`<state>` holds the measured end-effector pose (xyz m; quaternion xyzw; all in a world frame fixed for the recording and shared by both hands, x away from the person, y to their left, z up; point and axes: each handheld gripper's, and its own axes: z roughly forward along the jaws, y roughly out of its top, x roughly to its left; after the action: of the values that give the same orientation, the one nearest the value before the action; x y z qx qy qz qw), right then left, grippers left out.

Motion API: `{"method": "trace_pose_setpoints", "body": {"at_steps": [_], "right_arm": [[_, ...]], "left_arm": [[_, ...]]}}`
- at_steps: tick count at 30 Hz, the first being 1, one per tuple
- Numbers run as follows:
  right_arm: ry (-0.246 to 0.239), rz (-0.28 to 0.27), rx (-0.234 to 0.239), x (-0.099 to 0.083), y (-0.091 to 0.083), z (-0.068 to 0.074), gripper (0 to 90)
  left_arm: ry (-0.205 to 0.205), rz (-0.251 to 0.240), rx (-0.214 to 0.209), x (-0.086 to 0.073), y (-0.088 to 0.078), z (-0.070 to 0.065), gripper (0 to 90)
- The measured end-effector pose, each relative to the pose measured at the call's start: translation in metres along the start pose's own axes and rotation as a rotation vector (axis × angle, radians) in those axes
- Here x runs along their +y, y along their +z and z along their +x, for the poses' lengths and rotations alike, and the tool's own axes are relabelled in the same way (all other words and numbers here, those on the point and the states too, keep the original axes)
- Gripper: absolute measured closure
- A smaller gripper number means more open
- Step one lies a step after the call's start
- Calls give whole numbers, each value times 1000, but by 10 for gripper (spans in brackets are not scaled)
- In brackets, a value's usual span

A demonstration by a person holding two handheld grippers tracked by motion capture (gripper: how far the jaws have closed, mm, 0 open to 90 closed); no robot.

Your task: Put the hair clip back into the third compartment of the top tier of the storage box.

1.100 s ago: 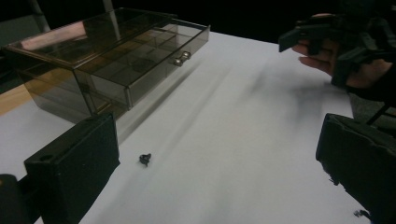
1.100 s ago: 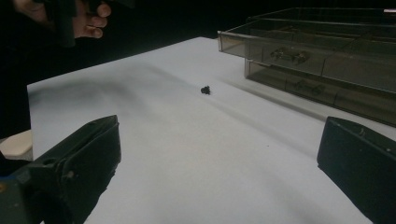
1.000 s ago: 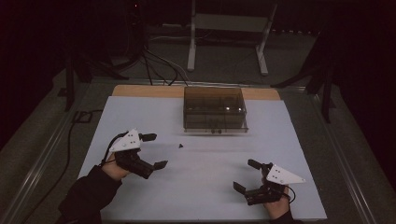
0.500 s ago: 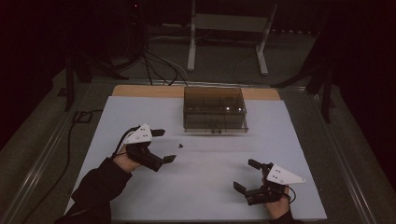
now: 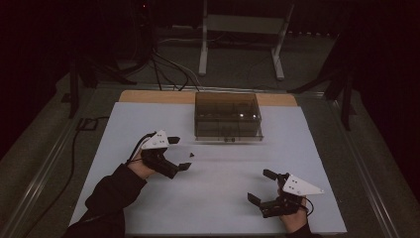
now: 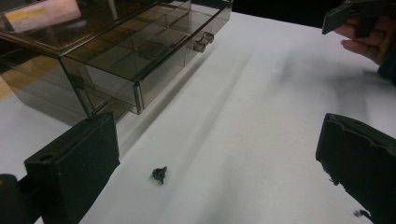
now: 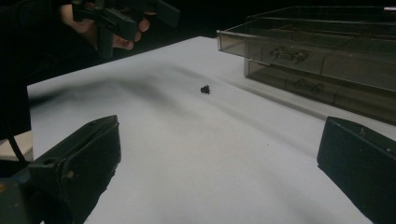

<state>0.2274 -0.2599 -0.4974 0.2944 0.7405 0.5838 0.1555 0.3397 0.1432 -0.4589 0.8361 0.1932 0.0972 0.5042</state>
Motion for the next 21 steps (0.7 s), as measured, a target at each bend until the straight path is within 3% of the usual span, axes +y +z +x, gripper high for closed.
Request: {"method": "trace_pose_setpoints", "body": {"at_steps": [10, 15, 21], "right_arm": [[6, 1, 1, 0, 0, -1, 0], [8, 0, 2, 0, 0, -1, 0], [9, -1, 3, 0, 0, -1, 0]], "left_arm": [[-7, 64, 18, -10, 16, 8, 5], [-58, 111, 11, -13, 22, 13, 6], [-51, 168, 39, -17, 29, 15, 62]]}}
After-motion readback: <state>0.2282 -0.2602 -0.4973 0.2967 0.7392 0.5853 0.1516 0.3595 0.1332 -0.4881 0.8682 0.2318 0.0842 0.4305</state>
